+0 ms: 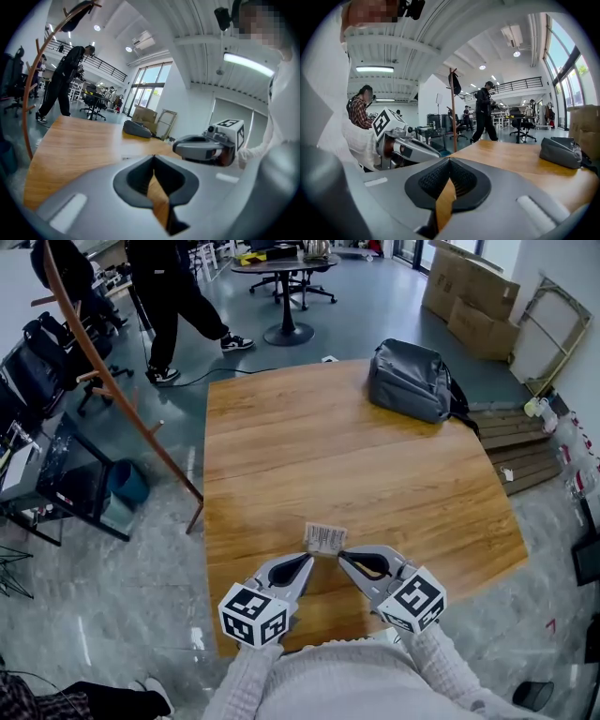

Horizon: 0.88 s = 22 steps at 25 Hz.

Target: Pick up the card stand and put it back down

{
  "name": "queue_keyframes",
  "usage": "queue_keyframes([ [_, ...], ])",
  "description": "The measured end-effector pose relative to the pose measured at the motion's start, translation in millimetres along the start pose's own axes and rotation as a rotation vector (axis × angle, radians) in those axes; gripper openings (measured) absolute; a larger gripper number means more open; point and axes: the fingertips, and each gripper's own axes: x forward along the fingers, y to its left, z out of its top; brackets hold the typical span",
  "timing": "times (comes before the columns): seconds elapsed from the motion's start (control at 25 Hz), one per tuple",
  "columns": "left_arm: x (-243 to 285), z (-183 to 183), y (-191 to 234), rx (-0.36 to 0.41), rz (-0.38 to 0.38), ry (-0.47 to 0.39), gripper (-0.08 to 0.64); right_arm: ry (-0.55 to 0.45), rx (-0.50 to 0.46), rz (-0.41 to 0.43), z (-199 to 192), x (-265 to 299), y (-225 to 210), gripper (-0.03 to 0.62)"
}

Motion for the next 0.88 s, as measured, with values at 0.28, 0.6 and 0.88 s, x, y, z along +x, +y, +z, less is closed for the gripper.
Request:
queue_keyframes([
  [0.28, -1.1, -2.8, -4.1, 0.0, -0.008, 0.003, 0.008, 0.0, -0.019, 0.016, 6.6, 3.6, 8.6, -0.002],
  [0.6, 1.7, -3.7, -6.0, 0.005, -0.017, 0.014, 0.006, 0.025, -0.047, 0.001, 3.5, 7.2, 9.6, -0.002],
  [0.88, 1.8, -6.3, -5.5, 0.008, -0.017, 0.02, 0.008, 0.039, -0.057, -0.005, 0.2, 7.6, 9.9, -0.002],
])
